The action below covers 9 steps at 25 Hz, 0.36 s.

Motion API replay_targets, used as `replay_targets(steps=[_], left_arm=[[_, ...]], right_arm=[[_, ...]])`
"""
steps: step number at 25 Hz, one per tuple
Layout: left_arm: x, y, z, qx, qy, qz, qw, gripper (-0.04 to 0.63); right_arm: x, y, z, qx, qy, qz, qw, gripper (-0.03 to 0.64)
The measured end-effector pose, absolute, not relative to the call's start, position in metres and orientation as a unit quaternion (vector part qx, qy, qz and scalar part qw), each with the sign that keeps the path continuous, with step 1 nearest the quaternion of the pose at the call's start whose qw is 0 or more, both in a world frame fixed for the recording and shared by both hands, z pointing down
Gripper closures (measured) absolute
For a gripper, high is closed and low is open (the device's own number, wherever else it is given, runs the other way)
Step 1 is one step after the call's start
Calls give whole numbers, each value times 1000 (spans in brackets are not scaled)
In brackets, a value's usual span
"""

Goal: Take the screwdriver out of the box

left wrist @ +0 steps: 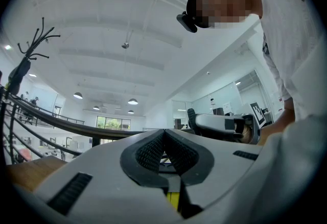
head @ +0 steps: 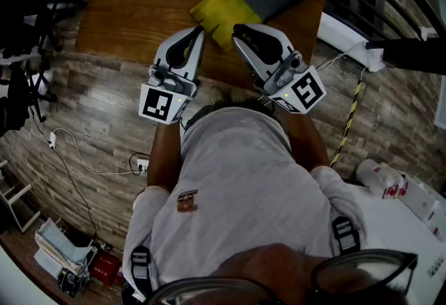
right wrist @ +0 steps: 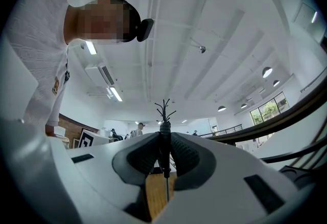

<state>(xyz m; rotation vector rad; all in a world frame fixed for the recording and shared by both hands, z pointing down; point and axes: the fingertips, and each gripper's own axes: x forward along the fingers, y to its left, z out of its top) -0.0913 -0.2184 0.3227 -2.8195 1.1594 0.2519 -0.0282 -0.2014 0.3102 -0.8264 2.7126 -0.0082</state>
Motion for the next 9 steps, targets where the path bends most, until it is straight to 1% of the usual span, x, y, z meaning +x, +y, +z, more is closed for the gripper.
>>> replay_targets(steps=[9], left_arm=[[-87,-210,324,-920,382,74,43,577]], right_arm=[[-27,-192,313,-280,948,-3,149,535]])
